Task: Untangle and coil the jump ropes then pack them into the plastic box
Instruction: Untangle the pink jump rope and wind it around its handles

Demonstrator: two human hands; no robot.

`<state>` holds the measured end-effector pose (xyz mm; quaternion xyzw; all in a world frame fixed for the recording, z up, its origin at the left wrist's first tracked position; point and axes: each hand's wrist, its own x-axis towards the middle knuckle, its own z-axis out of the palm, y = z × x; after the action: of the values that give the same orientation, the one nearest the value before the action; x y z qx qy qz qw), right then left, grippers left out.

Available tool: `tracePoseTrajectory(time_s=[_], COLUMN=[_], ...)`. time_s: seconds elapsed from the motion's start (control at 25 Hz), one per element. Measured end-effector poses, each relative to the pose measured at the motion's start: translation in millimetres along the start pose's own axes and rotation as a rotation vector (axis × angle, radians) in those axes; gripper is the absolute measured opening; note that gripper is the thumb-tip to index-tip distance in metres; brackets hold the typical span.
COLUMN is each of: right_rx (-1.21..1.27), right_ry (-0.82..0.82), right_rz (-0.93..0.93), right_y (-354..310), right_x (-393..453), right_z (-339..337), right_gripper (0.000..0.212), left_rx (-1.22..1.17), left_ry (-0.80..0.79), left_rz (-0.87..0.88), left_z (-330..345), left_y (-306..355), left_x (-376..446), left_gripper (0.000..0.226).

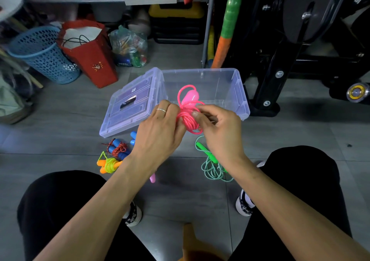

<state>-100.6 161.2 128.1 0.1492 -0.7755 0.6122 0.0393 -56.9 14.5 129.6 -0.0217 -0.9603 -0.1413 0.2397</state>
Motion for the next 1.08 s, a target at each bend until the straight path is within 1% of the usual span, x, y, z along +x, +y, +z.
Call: tracePoseTrajectory(time_s=[0.08,0.16,0.32,0.4,0.52,0.56,0.64,0.72,0.84,0.88,1.0,1.08], right_rx=[-0.19,-0.292,-0.335,-0.365,-0.443,-0.431,-0.324,-0.221,-0.166,-0.123,0.026,0.181], right_ry=[-0.001,-0.028,-0.122,-0.159,-0.201,-0.205,-0.201,-0.157,-0.063,-0.038,0.011,0.047], right_rz=[-0.138,-0.201,-0.213,-0.231,-0.261,-0.26,-0.217,-0.179,-0.148,-0.122,0.02,0.156], right_y=[1,1,0,-1,1,2,2,1,-3,-4,-6,-3], right_x=[-2,-2,-3,-5,-4,-2,2,5,4,4,6,10], right_z=[3,2,-2,-2,-4,-6,-11,-14,-14,-13,-12,-11], right_gripper=[0.013,0.014,0.019,0.016,0.014,0.014,0.012,0.011,0.01,0.01,0.012,0.015], left_rx=[-0.016,-0.056,-0.136,-0.128,-0.085,-0.075,-0.072,-0.113,-0.254,-0.266,-0.212,-0.273], left_ry=[0.006,0.033,0.084,0.089,0.095,0.101,0.128,0.14,0.101,0.092,0.124,0.136], left_rz=[0.021,0.02,-0.025,-0.038,-0.004,0.009,0.025,0.014,-0.084,-0.097,-0.042,-0.062], left_z=[0,2,7,8,9,9,9,9,9,9,13,17], left_y=[-2,-3,-2,-1,0,1,4,7,12,14,19,23], left_x=[0,-1,-7,-9,-11,-11,-9,-5,0,2,8,12], left_gripper=[0.027,0.023,0.01,0.007,0.006,0.006,0.005,0.008,0.024,0.029,0.03,0.029])
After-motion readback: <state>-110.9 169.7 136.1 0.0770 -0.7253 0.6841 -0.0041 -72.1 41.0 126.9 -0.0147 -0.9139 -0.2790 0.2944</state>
